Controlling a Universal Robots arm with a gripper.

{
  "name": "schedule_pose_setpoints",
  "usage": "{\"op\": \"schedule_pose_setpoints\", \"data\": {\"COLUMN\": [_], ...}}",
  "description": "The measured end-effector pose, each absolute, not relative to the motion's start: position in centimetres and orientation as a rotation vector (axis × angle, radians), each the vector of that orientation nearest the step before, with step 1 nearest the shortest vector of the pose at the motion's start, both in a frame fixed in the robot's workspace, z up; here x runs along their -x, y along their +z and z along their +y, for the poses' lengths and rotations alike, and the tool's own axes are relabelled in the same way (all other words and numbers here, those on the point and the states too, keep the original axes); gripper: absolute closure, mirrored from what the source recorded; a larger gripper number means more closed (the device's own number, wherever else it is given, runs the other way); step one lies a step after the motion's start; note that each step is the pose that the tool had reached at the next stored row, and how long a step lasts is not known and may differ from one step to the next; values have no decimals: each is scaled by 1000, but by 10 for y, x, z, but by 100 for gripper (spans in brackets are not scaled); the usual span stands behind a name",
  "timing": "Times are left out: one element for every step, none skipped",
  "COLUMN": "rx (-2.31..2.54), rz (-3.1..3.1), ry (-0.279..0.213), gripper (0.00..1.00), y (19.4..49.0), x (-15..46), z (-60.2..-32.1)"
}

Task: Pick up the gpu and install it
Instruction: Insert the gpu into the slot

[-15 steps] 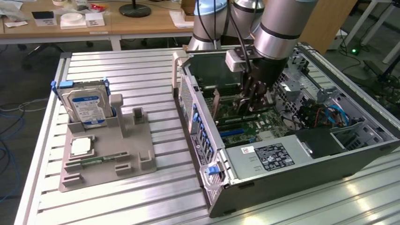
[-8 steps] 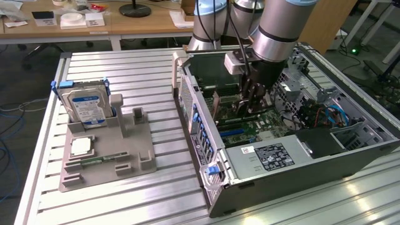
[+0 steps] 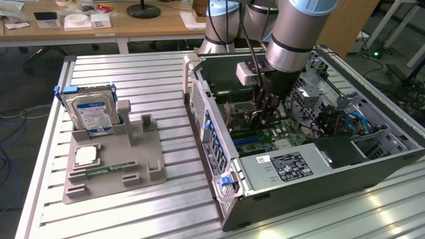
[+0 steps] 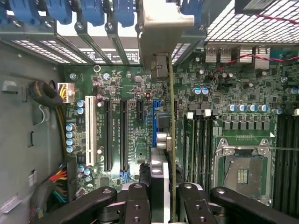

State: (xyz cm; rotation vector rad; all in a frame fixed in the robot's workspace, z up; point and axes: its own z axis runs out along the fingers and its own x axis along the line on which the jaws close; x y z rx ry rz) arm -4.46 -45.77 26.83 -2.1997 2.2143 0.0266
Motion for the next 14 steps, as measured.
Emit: {"op": "schedule_pose_setpoints", "data": {"rx": [2199,2199,2200,2200,2200,2200,2200,2200,2199,2199,2200,2200,2200,2200], "rz": [2214,2215,2215,2215,2215,2215,2214,2214,2214,2214,2214,2214,2214,2214], "ry": [26,26,26,26,26,26,26,27,27,27,26,27,27,26], "gripper": [72,72,72,72,72,72,72,72,72,72,72,72,72,72], "y": [267,266,266,266,266,266,266,266,265,265,263,261,260,258], "x": [45,45,45,45,45,45,45,46,46,47,47,47,47,47], "z": [-458,-458,-458,-458,-458,-458,-458,-458,-458,-458,-458,-458,-458,-458]}}
